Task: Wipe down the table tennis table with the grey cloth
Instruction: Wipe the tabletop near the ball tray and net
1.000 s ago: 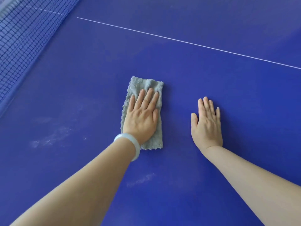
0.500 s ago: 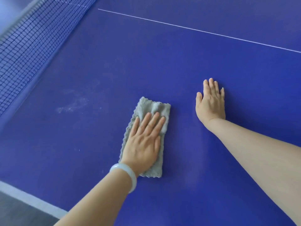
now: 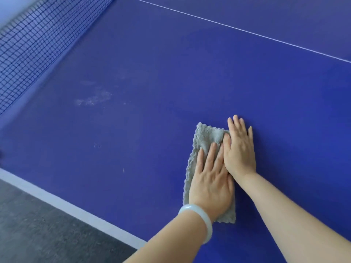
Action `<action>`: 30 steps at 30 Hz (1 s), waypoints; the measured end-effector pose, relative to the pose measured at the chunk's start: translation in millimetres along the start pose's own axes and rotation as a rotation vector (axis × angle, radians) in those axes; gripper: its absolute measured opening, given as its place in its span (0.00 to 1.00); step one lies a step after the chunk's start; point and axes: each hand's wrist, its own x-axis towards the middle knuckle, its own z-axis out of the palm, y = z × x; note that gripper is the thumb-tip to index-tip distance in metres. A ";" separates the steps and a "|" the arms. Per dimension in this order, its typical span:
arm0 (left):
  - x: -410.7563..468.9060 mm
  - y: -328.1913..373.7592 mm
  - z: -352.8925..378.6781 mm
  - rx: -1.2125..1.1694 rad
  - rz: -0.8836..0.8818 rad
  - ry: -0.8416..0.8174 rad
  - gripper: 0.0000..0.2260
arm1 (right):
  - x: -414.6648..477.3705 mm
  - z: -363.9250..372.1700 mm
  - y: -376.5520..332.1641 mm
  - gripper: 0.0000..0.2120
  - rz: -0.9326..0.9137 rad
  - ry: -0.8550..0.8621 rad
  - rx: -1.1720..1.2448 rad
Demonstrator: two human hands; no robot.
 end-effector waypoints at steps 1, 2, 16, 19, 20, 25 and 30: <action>-4.5 -3.8 -2.8 0.001 0.051 -0.018 0.27 | -2.1 1.1 1.3 0.24 -0.013 -0.001 -0.032; -7.6 -15.6 -7.8 0.014 0.105 -0.035 0.26 | -1.6 1.4 1.7 0.24 -0.018 -0.007 -0.056; -30.9 -40.7 -21.3 0.074 -0.310 0.055 0.29 | 2.8 10.8 -2.5 0.32 -0.016 -0.037 -0.297; -58.8 -7.0 -10.0 0.036 -0.080 -0.030 0.27 | 1.6 8.9 -2.4 0.32 -0.027 -0.033 -0.281; -61.2 -16.3 -12.5 0.040 -0.020 -0.042 0.27 | 1.4 8.7 -2.3 0.32 -0.029 -0.033 -0.283; -65.8 -129.3 -52.0 0.142 -0.180 0.008 0.26 | 1.1 10.5 -1.6 0.32 -0.029 -0.027 -0.318; -60.0 -137.0 -57.3 0.111 -0.654 0.115 0.27 | 2.8 13.5 0.0 0.32 -0.027 -0.020 -0.327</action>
